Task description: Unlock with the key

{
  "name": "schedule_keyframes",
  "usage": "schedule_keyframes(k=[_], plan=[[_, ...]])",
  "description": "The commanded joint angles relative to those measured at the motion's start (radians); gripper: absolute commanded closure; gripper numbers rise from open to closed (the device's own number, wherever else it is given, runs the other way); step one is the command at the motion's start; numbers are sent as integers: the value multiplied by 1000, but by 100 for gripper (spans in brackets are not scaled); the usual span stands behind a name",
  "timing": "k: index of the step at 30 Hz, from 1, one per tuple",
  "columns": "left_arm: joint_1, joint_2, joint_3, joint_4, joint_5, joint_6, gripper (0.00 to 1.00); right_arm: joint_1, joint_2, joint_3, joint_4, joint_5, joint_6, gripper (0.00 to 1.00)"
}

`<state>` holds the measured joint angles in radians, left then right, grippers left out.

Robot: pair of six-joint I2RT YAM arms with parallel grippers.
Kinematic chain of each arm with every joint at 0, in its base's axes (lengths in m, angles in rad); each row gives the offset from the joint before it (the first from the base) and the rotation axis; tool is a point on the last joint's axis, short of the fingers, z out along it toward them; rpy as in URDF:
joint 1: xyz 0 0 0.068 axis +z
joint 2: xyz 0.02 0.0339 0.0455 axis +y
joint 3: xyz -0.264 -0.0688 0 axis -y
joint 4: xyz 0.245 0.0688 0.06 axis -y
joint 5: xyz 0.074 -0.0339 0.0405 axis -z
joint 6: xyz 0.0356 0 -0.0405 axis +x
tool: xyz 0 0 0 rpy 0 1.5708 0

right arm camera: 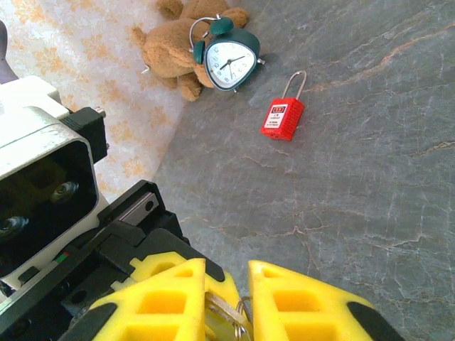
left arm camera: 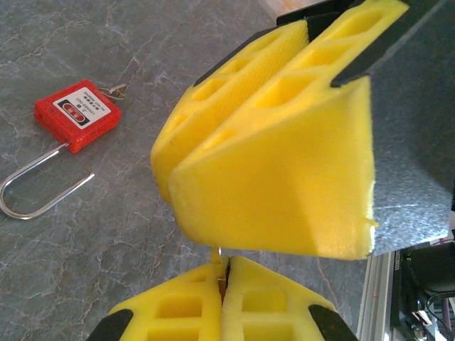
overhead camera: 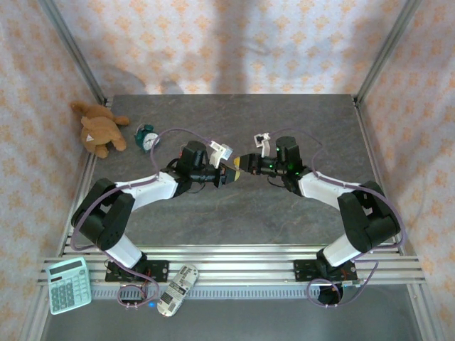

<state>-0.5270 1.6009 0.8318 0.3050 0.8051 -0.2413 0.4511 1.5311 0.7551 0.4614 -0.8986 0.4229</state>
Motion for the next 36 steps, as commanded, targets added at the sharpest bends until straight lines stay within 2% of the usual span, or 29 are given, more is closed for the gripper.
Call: schedule_keyframes(k=[1, 10, 14, 18, 24, 27, 32, 36], plan=[[3, 29, 30, 34, 45, -19, 100, 10, 2, -8, 64, -37, 6, 85], [21, 53, 76, 11, 49, -20, 99, 9, -10, -35, 62, -7, 12, 92], [26, 53, 89, -17, 34, -7, 79, 9, -30, -37, 37, 43, 10, 94], [27, 12, 65, -46, -50, 24, 56, 9, -64, -11, -37, 128, -11, 95], [34, -101, -12, -35, -179, 47, 41, 10, -98, 29, -110, 251, -32, 95], [35, -172, -56, -32, -284, 51, 38, 10, -115, 41, -145, 325, -48, 96], [35, -319, -103, -95, -602, 39, 26, 12, -153, 75, -236, 447, -88, 96], [35, -457, -105, -234, -786, 31, 8, 12, -157, 109, -263, 527, -109, 96]])
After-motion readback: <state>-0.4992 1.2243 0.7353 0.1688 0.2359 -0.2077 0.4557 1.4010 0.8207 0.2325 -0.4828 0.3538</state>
